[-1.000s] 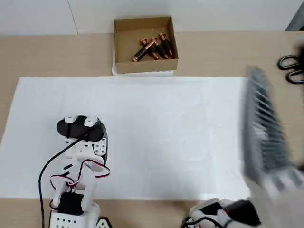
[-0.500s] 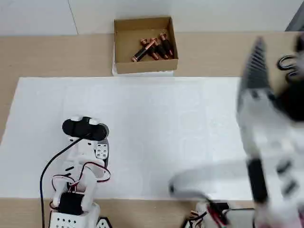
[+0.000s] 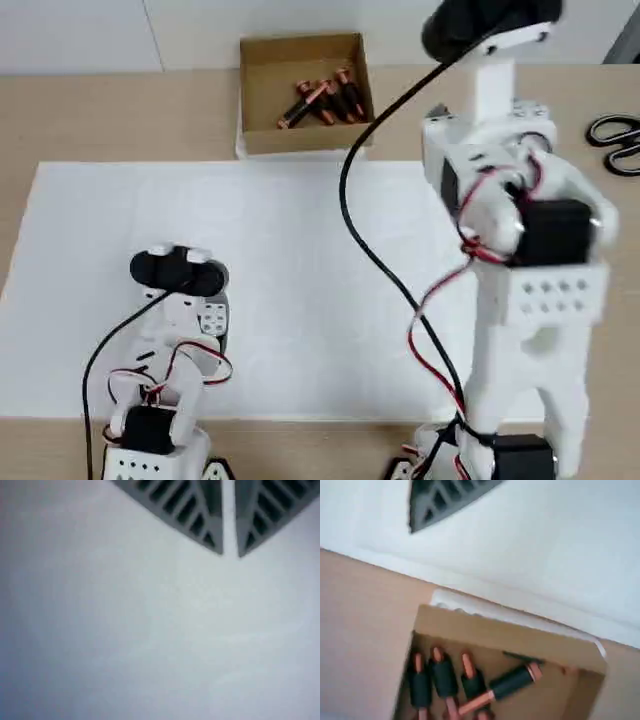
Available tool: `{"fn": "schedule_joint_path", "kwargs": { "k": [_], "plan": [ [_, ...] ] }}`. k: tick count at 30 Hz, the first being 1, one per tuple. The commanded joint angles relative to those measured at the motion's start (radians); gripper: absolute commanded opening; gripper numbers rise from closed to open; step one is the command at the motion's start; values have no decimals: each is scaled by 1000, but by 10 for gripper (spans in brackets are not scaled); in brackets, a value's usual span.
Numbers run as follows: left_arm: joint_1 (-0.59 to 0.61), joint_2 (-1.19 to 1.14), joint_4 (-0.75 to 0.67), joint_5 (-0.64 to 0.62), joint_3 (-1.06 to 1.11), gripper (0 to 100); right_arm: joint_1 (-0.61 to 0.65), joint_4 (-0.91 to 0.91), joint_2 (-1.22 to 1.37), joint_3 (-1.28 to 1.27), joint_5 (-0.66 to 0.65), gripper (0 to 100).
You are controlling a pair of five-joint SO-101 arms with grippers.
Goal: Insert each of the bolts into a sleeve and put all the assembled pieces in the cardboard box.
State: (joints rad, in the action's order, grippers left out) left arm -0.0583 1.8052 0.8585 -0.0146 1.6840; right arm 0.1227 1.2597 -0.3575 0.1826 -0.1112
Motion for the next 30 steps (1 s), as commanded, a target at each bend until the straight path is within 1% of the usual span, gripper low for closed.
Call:
{"fn": "schedule_joint_path", "kwargs": {
  "k": [1,5,8,11,15,18,20,23,25,30],
  "plan": [
    [0,9,2,-3,-4,6,12,-194,-24,-222,6,191],
    [2,9,2,-3,-4,6,62,-363,-117,-466,6,191],
    [2,9,0,-3,-4,6,96,-490,-268,-649,6,191],
    [2,9,0,-3,-4,6,96,-653,-418,-852,3,191],
    [2,9,0,-3,-4,6,39,-825,-651,-1134,3,191],
    [3,9,0,-3,-4,6,-47,-906,-846,-1335,2,191],
    [3,9,0,-3,-4,6,-130,-937,-977,-1448,2,191],
    [3,9,0,-3,-4,6,-254,-937,-1148,-1587,2,191],
    [3,9,0,-3,-4,6,-306,-935,-1250,-1677,2,191],
    [3,9,0,-3,-4,6,-314,-763,-1466,-1814,6,191]
  ]
}}
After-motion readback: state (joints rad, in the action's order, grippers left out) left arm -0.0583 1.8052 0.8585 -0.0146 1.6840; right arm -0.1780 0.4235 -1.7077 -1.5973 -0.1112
